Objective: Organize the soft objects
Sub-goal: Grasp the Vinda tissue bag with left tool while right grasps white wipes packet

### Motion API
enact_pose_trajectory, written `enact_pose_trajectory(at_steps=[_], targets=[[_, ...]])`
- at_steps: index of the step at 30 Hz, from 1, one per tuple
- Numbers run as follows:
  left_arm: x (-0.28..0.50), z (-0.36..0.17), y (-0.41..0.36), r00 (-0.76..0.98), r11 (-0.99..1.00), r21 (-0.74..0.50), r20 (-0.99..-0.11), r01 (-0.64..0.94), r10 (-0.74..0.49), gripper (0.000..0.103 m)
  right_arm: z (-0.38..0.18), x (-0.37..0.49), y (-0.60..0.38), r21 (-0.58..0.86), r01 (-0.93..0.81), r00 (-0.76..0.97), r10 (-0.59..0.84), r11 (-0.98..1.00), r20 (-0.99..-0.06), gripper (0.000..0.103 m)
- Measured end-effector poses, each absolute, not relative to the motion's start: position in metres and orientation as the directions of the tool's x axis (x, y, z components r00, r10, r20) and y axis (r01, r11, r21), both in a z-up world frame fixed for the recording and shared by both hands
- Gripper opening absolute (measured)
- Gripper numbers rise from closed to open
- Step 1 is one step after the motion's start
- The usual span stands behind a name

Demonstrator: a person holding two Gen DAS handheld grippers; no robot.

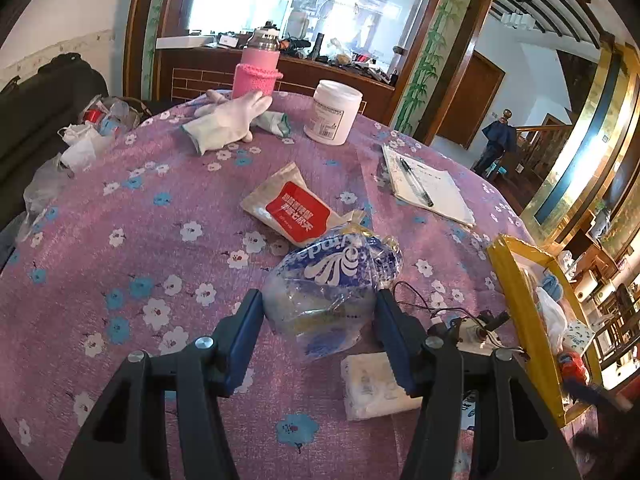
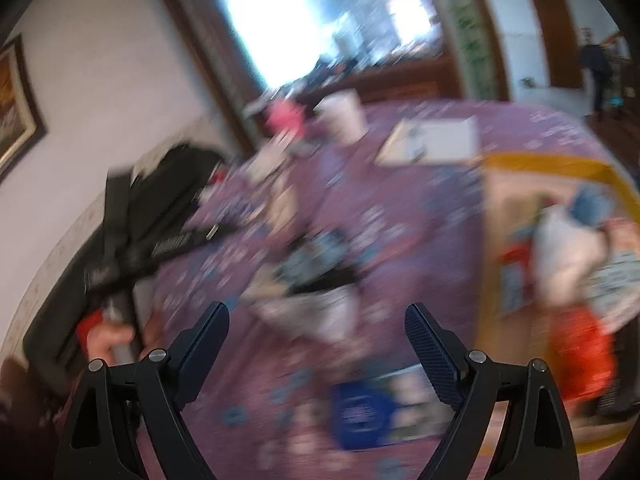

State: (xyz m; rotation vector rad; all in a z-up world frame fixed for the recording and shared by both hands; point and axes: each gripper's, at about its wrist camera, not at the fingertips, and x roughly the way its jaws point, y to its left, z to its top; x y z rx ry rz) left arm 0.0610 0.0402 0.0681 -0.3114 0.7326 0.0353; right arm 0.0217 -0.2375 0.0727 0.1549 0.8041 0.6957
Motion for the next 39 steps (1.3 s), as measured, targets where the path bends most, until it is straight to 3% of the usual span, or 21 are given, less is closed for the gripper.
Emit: enact_pose_trajectory(at_steps=[5,12,16,19,20,21,39], targets=[[0.056,0.072,0.044,0.754,0.949,-0.284,-0.651,-0.139,-0.084,0.056,0.047,0.03,-0.182,0.236,-0.521,0.47,0.506,0.82,-0.723,0.093],[0.056,0.072,0.046,0.752,0.94,-0.312,-0.65,-0.136,-0.107,0.056,0.03,0.048,-0.152,0.066,-0.514,0.485,0.354,0.855,-0.8,0.093],[0.056,0.073,0.043,0.753,0.944,-0.304,-0.65,-0.13,-0.105,0.056,0.024,0.062,-0.156,0.107,-0.483,0.48,0.365,0.869,-0.798,0.093],[0.055,0.073,0.04,0.753,0.946,-0.298,-0.649,-0.124,-0.106,0.056,0.018,0.065,-0.161,0.156,-0.472,0.461,0.394,0.868,-0.796,0.078],[0.055,0.074,0.038,0.755,0.949,-0.29,-0.648,-0.121,-0.102,0.056,0.019,0.063,-0.159,0.135,-0.471,0.479,0.382,0.871,-0.79,0.069],[0.055,0.074,0.037,0.757,0.952,-0.283,-0.646,-0.118,-0.098,0.056,0.022,0.058,-0.16,0.114,-0.476,0.498,0.374,0.872,-0.782,0.052],[0.053,0.078,0.02,0.772,0.97,-0.233,-0.628,-0.069,-0.095,0.057,0.064,0.027,-0.196,0.22,-0.517,0.569,0.525,0.827,-0.633,0.048]])
